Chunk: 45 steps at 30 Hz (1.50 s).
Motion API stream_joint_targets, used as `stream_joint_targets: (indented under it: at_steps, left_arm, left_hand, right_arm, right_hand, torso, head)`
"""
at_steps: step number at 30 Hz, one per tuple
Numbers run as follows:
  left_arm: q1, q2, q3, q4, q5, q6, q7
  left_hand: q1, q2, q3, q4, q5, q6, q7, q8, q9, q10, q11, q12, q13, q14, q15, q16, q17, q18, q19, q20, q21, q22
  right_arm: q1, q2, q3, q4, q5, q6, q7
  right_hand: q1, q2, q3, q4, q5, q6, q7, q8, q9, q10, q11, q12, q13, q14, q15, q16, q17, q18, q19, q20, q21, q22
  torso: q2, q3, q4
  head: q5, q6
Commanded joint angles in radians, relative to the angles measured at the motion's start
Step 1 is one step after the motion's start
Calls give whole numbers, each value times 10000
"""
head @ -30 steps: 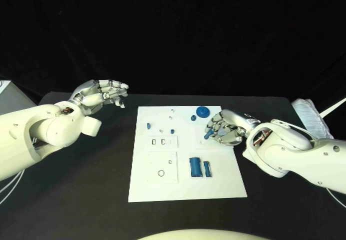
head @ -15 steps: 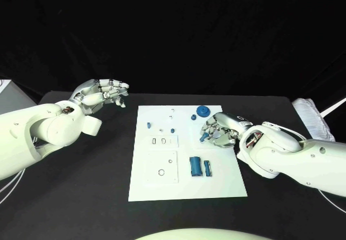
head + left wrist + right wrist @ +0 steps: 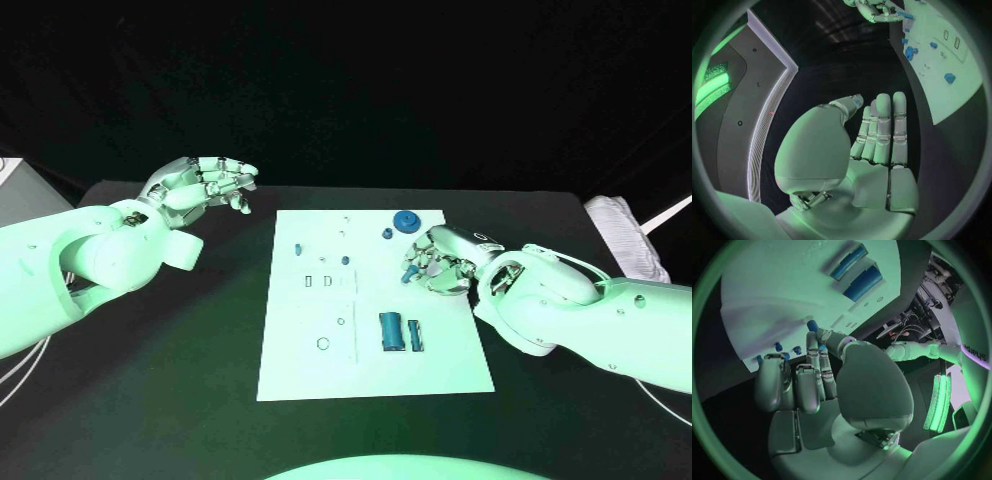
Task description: Assemble the parts on the task board
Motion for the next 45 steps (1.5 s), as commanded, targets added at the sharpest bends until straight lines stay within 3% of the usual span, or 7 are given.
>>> stream_joint_targets:
  at_steps: [1, 45]
  left_arm:
    - [2, 8, 7, 18, 32, 142, 64]
    - [1, -15, 7, 19, 32, 131, 46]
  left_hand:
    - [-87, 18, -18, -66, -40, -70, 181, -14, -9, -73, 25, 33, -9, 1, 93, 36, -9, 135, 53, -9, -45, -9]
    - [-103, 26, -36, -80, -40, -79, 186, -5, -34, -88, 30, 50, -35, -4, 97, 51, -16, 135, 60, -4, -55, -14]
  right_arm:
    - [-19, 38, -2, -32, -234, 123, -86]
    - [-193, 330, -20, -440, -408, 491, -191]
  right_hand:
    - [17, 123, 44, 1, 24, 58, 15, 242, 384, 19, -84, -62, 13, 456, -89, 41, 6, -172, 313, -35, 57, 1459]
    - [-8, 113, 71, -14, 10, 49, 22, 263, 428, 42, -80, -79, 30, 455, -91, 40, -6, -167, 305, -40, 25, 1454]
  torso:
    - [0, -3, 2]
    - [3, 6, -1]
  head:
    - [-2, -6]
    - [48, -96]
